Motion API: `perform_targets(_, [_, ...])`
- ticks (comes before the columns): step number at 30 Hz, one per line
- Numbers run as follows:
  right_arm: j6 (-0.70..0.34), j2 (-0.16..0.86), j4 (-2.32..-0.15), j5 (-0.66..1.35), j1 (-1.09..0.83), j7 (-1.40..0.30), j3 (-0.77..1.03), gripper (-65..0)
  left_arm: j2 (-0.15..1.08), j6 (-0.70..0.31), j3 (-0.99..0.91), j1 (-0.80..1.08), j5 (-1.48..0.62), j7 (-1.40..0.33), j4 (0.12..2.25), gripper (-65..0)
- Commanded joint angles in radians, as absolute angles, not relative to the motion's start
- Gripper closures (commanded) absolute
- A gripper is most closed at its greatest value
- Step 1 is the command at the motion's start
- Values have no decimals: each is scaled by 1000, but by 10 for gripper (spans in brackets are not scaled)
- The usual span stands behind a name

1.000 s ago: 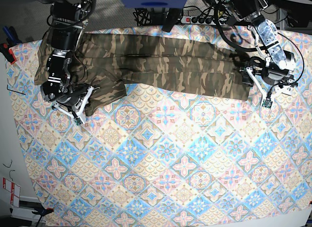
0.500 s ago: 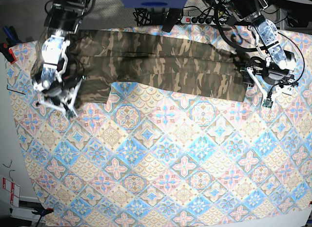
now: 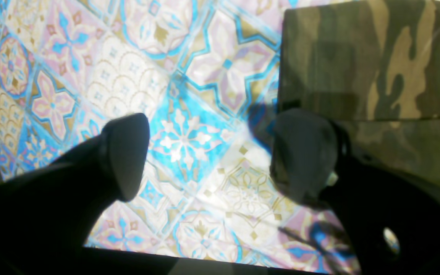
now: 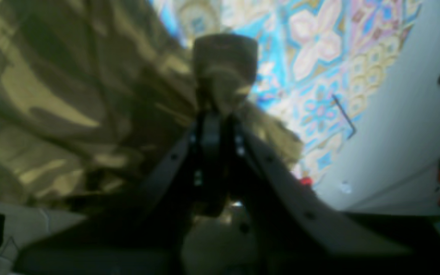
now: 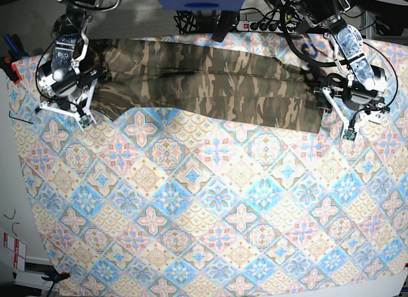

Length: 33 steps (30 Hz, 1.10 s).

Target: Fold the T-shirt properly

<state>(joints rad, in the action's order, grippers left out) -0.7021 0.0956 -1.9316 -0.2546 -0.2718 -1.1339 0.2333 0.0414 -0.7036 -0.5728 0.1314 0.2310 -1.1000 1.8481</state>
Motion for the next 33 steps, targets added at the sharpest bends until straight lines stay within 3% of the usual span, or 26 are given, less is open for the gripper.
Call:
perform_targets(1, [-698,101,-1956,-255,-285,-1125,236,-28,50,-698,-575,124,229,-1090,1863,-544])
perform_targets(16, [-698,99,-1965,-255,-397,-1125,214,-28,48,-698,-572,119,231,-1090,1863,-544])
perform_targets(25, [-698,128,-1959,-259,-394,-1127,-21,-29,45,-698,-570,120,231,-1090,1862,-544])
perform_targets(33, [-698,130,-1957,-259,-395,-1161,-39,-32,48,-698,-570,124,231,-1090,1862,-544])
